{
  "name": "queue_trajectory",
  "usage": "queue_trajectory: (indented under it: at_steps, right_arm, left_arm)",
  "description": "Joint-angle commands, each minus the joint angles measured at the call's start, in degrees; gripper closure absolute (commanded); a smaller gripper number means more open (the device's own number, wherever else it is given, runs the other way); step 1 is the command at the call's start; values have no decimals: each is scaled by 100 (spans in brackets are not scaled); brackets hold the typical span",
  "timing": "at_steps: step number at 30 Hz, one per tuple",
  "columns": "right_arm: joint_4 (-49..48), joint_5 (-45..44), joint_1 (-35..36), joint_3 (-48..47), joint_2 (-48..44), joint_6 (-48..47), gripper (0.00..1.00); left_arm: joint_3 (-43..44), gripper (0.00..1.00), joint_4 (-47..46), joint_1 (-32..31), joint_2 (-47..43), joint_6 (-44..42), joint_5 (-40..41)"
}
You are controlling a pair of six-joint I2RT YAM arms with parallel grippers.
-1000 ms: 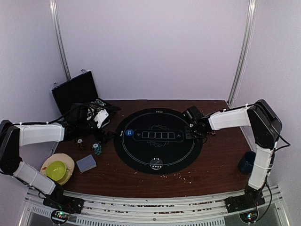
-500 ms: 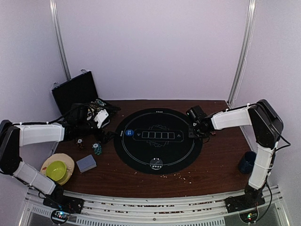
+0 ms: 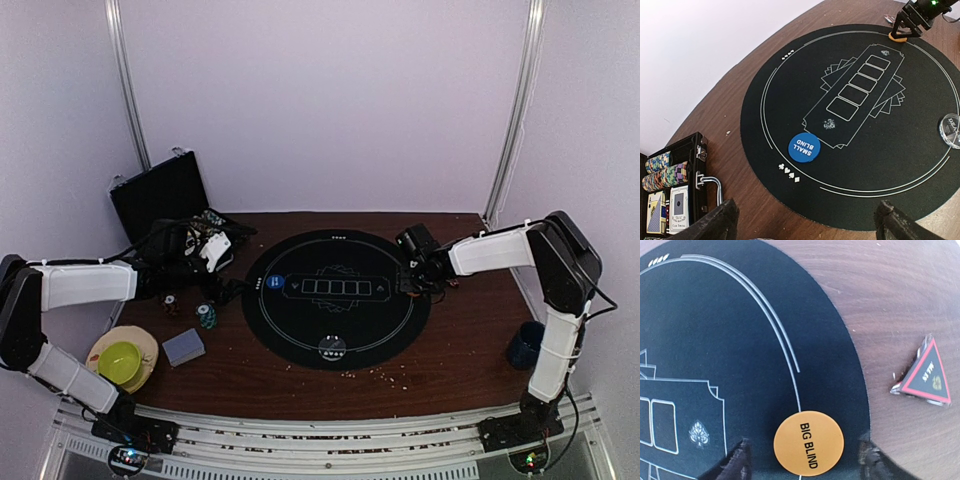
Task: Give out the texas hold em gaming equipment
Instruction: Place the big blind button on the poker table mat, then pick up the pile of poker chips from the pile of poker chips.
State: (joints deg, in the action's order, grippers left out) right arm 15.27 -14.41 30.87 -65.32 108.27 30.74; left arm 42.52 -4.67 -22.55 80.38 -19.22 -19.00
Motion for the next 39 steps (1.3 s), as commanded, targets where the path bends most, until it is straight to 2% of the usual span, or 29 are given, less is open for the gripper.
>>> queue_trajectory:
  at_steps: [1,7,8,12,16,22,26,32,39]
  right_arm:
    - [-3,35,-27,-113,-184,-15,21]
    - [204,-145,177,-208,-597,-276,1]
    - [208,-198,261,-216,-699,-328,0]
    - [165,-628,564,-126,-1169,-435,0]
    - [315,-692,678,-67,-1596,-348,0]
    - [192,-929,1233,474,-2435,-389,0]
    - [-4,-1295,1822,829,-2659,-347,0]
    - [-234,-1308,2637,904,-2445,-249,0]
    - [-355,-1621,3430,907,-2315,-267,0]
  left_arm:
    - [6,2,-278,45,66,-55,29]
    - [1,2,-297,43,36,-40,88]
    - [2,2,-298,40,25,-26,96]
    - [-12,2,-319,43,-82,56,309]
    - [-33,2,-372,102,-236,180,592]
    - [45,2,-209,362,-471,182,674]
    - [383,2,384,533,-602,-106,701]
    - [931,2,1557,612,-681,-735,1069]
    - [1002,2,2571,1042,-709,-968,583]
